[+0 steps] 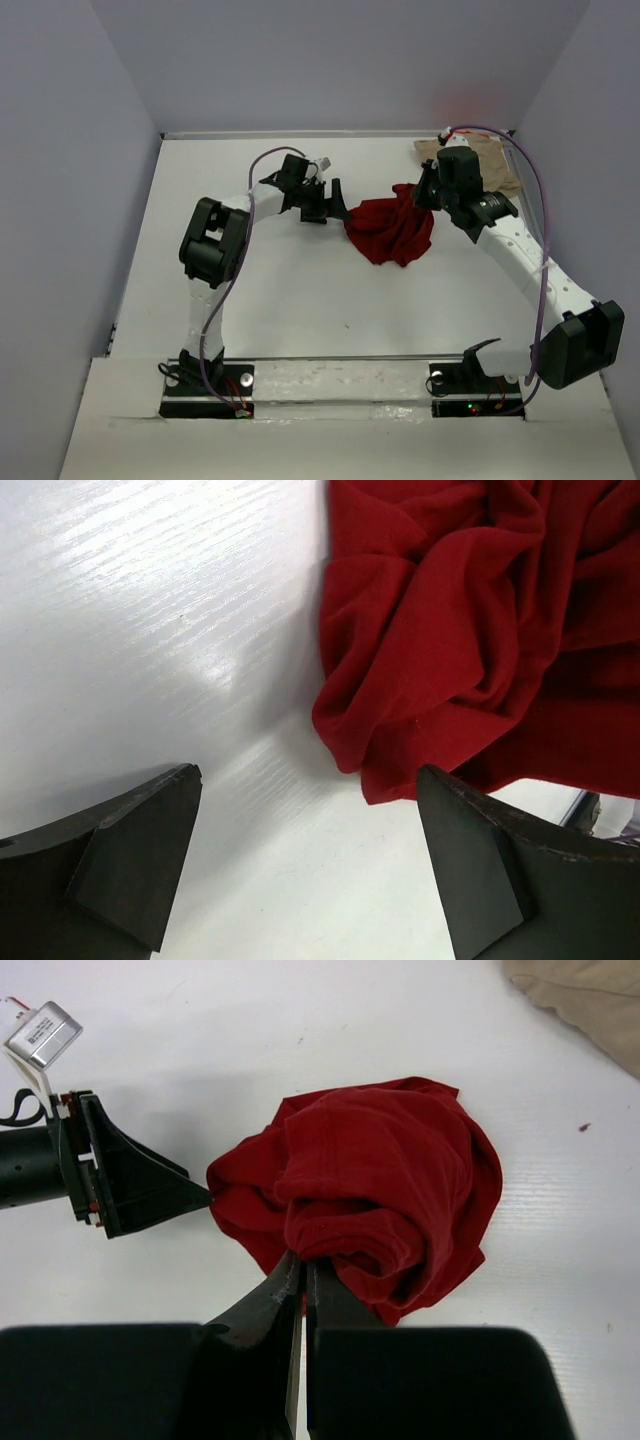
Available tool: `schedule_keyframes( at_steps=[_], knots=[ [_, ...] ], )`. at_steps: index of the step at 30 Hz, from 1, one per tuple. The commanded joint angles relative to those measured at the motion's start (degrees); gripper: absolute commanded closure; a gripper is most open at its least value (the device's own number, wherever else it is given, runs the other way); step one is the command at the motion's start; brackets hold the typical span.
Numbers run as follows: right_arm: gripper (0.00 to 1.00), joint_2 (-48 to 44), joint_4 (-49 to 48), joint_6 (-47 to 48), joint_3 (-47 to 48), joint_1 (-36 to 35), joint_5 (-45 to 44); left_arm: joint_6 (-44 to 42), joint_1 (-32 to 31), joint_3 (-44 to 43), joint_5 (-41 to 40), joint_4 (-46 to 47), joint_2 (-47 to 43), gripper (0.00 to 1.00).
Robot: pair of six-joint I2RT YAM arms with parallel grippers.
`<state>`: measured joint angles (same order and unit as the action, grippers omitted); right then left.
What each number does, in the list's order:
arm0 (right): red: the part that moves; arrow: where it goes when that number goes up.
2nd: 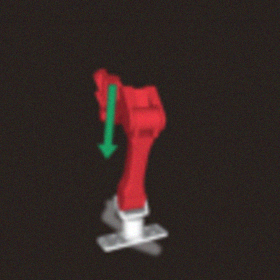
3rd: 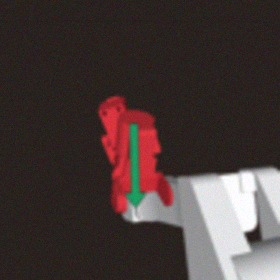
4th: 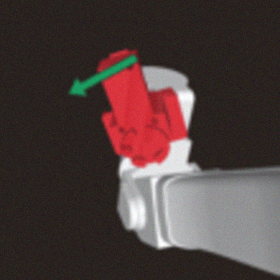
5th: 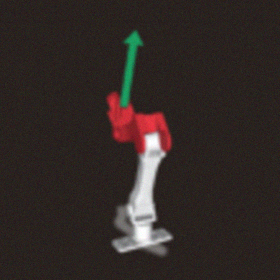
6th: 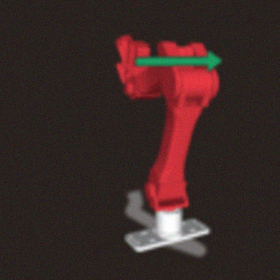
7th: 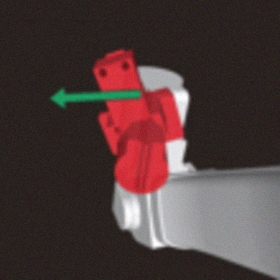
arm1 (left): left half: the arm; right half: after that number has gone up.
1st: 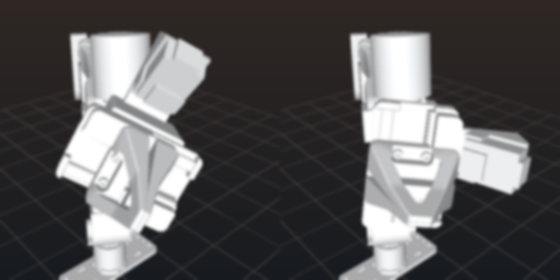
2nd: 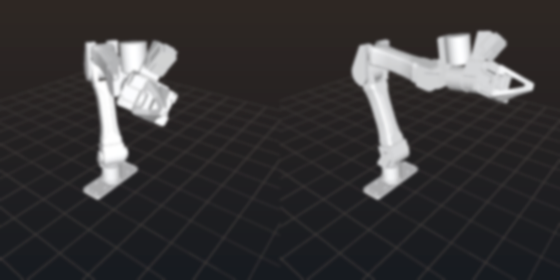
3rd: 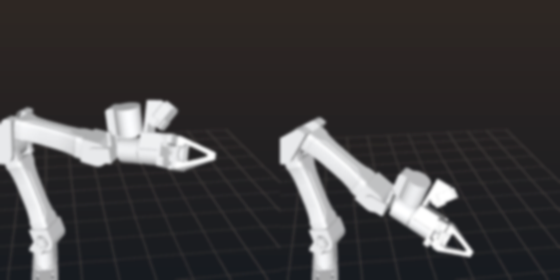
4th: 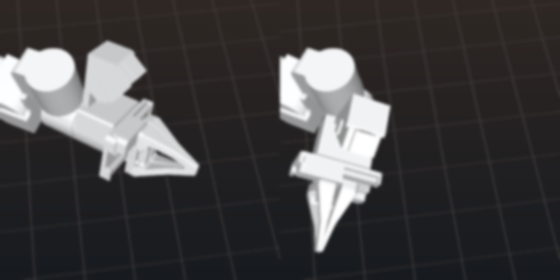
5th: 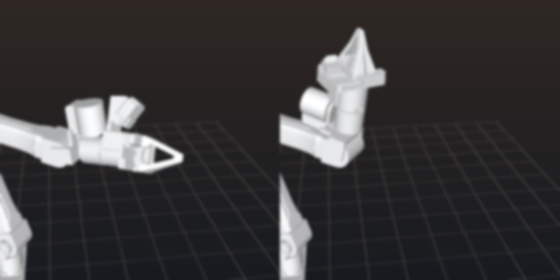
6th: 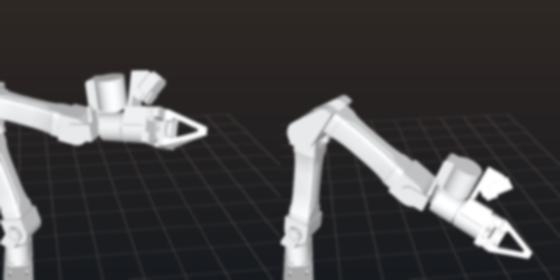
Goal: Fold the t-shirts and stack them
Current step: Flatten the tshirt out
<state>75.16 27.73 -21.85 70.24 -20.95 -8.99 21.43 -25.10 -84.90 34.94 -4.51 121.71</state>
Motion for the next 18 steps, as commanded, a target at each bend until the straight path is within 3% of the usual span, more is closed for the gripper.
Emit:
schedule_keyframes(
  at_steps=[1, 11, 18],
  knots=[
    [1.00, -0.3, -3.4, 1.2, 0.0, 0.0, 0.1, -1.1, -0.3, -2.5, -0.7, -1.5, -4.6, 0.01],
    [1.00, 0.0, -3.6, 1.7, 0.3, 0.0, 0.4, -0.6, -0.5, -2.6, -13.3, -3.8, -8.0, 0.01],
    [1.00, -1.1, -4.7, 1.5, -1.3, 0.0, 0.7, -0.1, -0.3, -3.1, -17.6, -5.2, -9.9, 0.01]
  ],
)
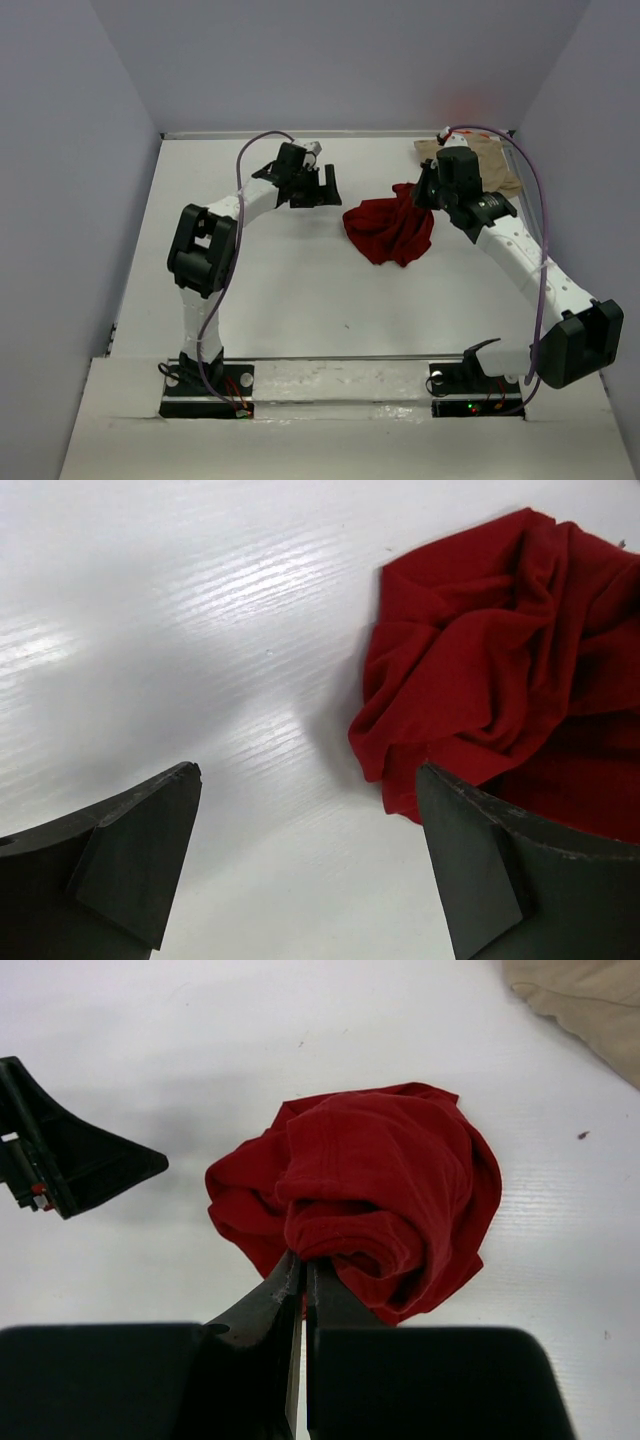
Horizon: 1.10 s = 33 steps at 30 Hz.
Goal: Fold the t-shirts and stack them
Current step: Flatten the tshirt out
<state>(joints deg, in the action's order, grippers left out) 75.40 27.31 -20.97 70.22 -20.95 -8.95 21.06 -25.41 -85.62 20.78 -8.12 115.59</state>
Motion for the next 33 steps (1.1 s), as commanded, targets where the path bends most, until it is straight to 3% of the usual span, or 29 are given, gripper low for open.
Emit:
schedule_keyframes(
  at_steps=[1, 18, 25, 33],
  knots=[
    [1.00, -1.6, -4.5, 0.4, -1.4, 0.0, 0.8, 0.6, 0.0, -1.6, -3.1, -0.9, -4.1, 0.01],
    [1.00, -1.6, -4.5, 0.6, -1.7, 0.0, 0.5, 2.2, -2.6, -1.3, -13.7, 0.7, -5.3, 0.01],
    [1.00, -0.3, -4.5, 0.7, -1.7, 0.0, 0.9, -0.6, -5.2, -4.4, -1.6, -0.3, -3.5, 0.01],
    [1.00, -0.6, -4.5, 1.1, -1.6, 0.0, 0.3, 0.7, -8.7, -3.5, -0.6, -1.6, -2.7, 0.01]
  ],
)
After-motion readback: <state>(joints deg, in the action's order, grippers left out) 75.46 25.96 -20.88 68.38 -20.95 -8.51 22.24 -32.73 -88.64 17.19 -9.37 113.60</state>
